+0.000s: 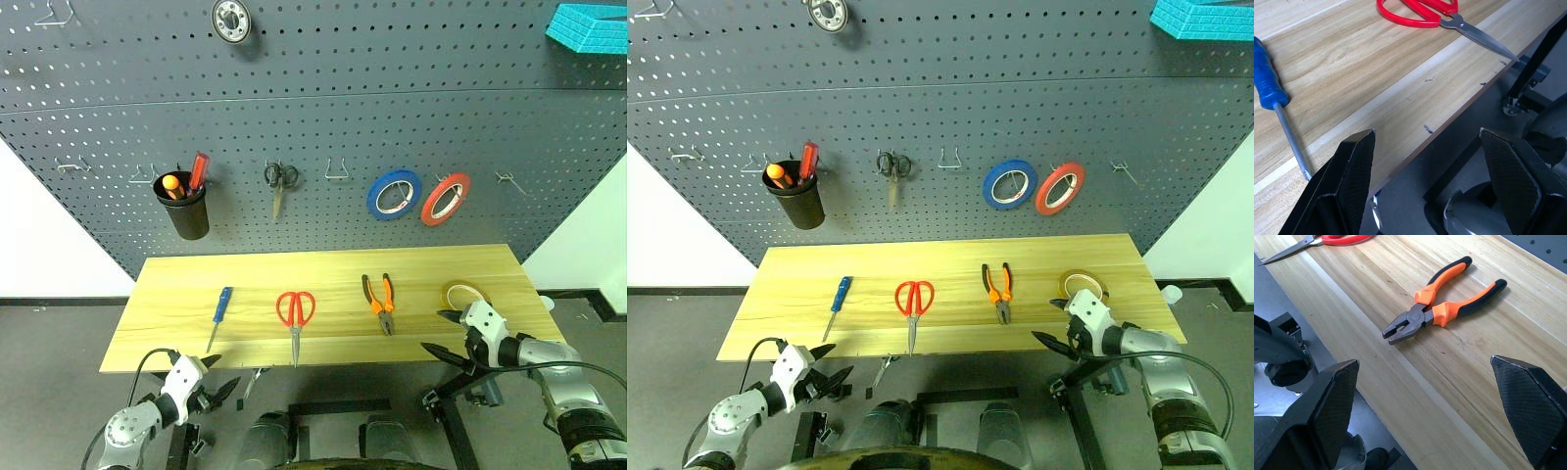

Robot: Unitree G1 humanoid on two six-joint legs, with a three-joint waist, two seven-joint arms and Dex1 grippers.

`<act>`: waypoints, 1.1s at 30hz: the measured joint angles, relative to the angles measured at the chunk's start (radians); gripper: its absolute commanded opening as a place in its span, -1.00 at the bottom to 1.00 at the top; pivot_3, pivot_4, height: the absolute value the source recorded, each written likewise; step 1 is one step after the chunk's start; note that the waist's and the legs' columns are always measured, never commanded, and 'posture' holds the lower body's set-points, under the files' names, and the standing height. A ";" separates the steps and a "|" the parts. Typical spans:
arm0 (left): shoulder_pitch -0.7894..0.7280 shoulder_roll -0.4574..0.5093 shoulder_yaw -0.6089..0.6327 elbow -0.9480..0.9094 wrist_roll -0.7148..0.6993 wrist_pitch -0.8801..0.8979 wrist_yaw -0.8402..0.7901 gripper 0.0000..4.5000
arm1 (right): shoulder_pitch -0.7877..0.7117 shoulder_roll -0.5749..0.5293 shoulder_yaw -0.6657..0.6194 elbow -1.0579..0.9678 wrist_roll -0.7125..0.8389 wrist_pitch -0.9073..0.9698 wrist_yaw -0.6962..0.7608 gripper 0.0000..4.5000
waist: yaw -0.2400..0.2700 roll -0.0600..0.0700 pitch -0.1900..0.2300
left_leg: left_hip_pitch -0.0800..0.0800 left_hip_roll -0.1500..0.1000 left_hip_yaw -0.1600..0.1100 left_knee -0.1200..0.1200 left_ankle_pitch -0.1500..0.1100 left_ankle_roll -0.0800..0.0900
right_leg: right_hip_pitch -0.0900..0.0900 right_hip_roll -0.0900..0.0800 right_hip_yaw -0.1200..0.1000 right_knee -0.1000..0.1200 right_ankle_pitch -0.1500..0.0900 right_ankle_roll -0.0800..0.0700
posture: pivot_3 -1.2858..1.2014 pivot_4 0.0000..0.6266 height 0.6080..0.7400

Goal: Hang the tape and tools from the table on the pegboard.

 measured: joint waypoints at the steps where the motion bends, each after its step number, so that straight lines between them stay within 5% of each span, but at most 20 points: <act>1: 0.000 0.000 0.000 0.000 0.000 0.000 0.000 0.58 | 0.000 0.000 0.000 0.000 0.000 0.000 0.000 1.00 | 0.000 0.000 0.000 | 0.000 0.000 0.000 0.000 0.000 0.000 | 0.000 0.000 0.000 0.000 0.000 0.000 | -0.01 -0.90 0.77; 13: -0.039 -0.017 0.011 -0.100 -0.028 0.046 0.005 0.58 | -0.038 0.010 0.000 -0.002 0.001 0.017 -0.018 1.00 | -0.001 0.000 0.000 | 0.000 0.000 0.000 0.000 0.000 0.000 | 0.000 0.000 -0.001 0.000 0.000 0.000 | -0.01 -0.90 0.77; 33: 0.113 -0.010 -0.001 -0.652 -0.044 0.394 0.061 0.58 | -0.061 0.022 0.000 0.076 -0.002 -0.032 -0.017 1.00 | 0.000 0.000 0.000 | 0.001 0.000 0.000 0.000 0.000 0.000 | 0.001 0.000 0.000 0.000 0.000 0.000 | -0.01 -0.90 0.77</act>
